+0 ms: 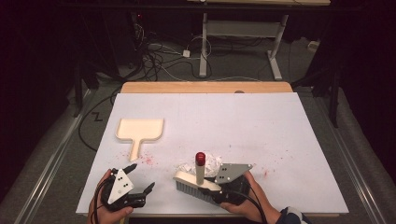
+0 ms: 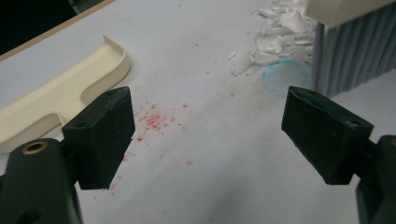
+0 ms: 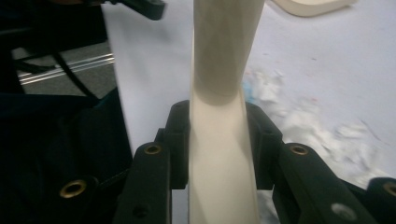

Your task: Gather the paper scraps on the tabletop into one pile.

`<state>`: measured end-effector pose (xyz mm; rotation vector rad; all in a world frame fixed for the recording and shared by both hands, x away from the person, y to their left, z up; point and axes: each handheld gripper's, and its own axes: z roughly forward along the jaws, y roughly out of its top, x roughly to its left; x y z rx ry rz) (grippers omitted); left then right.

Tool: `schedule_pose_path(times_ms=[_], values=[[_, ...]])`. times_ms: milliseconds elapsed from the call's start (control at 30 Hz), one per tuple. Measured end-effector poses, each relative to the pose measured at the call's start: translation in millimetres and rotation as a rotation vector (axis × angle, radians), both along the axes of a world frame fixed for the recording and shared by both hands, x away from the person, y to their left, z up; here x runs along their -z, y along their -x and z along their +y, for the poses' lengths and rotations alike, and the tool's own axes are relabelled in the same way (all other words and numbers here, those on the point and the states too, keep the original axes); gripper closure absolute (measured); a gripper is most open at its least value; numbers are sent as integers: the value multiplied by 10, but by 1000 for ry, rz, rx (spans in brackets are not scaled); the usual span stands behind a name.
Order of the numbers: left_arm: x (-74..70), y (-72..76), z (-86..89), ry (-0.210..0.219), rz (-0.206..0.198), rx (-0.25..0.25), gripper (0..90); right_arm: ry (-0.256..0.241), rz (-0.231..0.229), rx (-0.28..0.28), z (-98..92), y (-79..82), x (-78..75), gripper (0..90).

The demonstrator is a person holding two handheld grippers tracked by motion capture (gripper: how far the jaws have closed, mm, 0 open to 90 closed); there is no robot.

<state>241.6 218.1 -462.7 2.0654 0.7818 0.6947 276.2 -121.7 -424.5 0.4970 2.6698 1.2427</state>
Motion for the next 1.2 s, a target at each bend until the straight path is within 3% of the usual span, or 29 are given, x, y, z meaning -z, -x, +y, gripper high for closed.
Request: schedule_pose_path(times_ms=[200, 467, 700, 933, 1067, 1200], values=[[18, -8, -39, -10, 11, 19, 164, 10, -13, 75, -138, -175, 0, 676], [24, -8, -50, -13, 13, 30, 164, 25, -37, 133, -188, -225, -43, 677], [21, -5, -48, -15, 14, 35, 164, -29, -58, 155, -173, -225, -125, 677], [-10, 7, -5, 11, -11, 12, 164, -100, -30, 164, 86, -152, -170, 677], [-28, 23, 30, 51, -14, 5, 164, -113, 7, 206, 351, -141, -69, 677], [-18, 15, 27, 55, -5, 14, 164, -109, 31, 240, 565, -151, 69, 677]])
